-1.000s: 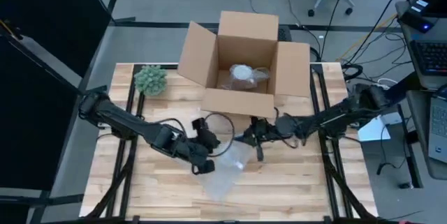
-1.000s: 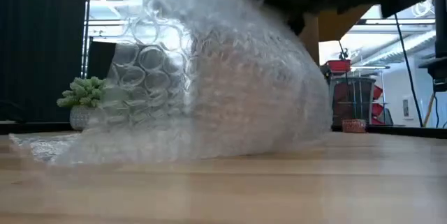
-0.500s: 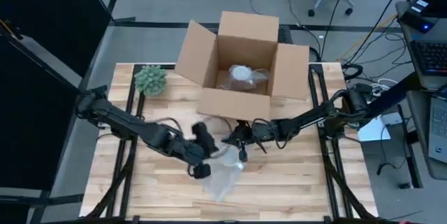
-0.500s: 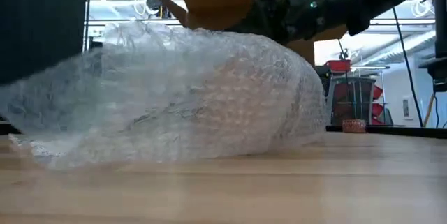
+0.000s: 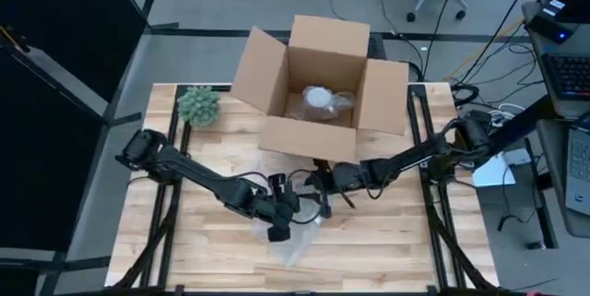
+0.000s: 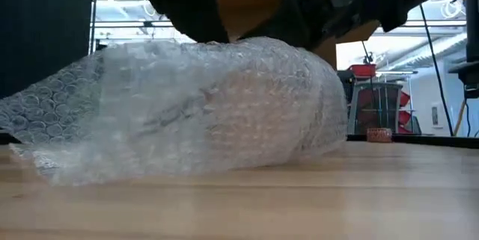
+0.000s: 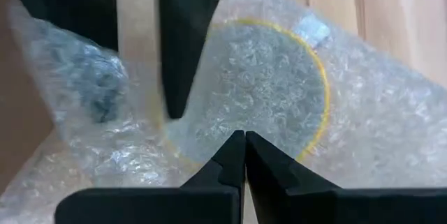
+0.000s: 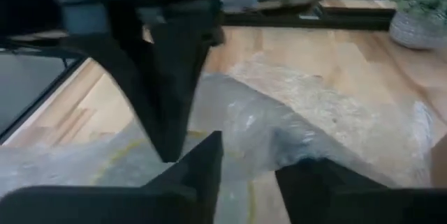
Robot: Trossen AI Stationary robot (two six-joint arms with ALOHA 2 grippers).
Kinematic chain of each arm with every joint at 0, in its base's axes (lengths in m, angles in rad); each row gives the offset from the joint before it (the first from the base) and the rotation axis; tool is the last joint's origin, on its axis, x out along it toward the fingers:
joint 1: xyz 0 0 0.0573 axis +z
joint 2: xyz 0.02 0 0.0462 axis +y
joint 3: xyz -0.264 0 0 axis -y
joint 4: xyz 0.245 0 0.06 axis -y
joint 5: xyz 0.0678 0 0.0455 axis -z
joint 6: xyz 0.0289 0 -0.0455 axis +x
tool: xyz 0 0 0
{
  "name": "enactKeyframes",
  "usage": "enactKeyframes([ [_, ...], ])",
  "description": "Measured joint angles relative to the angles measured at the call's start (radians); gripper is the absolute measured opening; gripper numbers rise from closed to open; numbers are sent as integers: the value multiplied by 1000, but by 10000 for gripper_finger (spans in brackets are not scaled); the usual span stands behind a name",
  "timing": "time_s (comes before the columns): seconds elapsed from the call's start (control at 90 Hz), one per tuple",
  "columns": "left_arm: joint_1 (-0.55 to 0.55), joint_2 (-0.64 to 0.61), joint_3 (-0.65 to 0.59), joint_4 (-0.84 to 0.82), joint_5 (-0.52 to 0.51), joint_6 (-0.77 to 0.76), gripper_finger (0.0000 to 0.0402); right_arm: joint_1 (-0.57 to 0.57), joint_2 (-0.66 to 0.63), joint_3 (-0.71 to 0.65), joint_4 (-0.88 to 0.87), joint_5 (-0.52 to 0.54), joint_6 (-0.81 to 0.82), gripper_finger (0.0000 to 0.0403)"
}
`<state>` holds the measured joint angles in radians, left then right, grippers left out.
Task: Wrap mug
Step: Wrap the orange mug with bubble wrap
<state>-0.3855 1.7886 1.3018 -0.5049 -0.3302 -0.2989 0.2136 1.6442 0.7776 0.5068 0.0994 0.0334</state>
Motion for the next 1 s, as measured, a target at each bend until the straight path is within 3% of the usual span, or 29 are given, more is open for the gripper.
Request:
enactKeyframes([
  [0.222,5,0,0,10,1,47,0,31,-176,0,-192,6,-48,210],
  [0.356,5,0,0,10,4,54,0,59,-307,0,-271,6,-16,219],
  [0.467,4,0,0,27,5,68,0,116,-339,0,-200,-13,31,217],
  [0.544,4,0,0,34,5,81,0,178,-319,0,-140,3,39,214],
  [0.667,5,0,0,34,5,105,0,274,-247,56,-162,180,0,211],
  [0.789,5,0,0,33,5,127,0,312,-127,208,-431,311,-24,210],
  [1.0,6,0,0,32,4,125,0,273,103,541,-957,309,14,210],
])
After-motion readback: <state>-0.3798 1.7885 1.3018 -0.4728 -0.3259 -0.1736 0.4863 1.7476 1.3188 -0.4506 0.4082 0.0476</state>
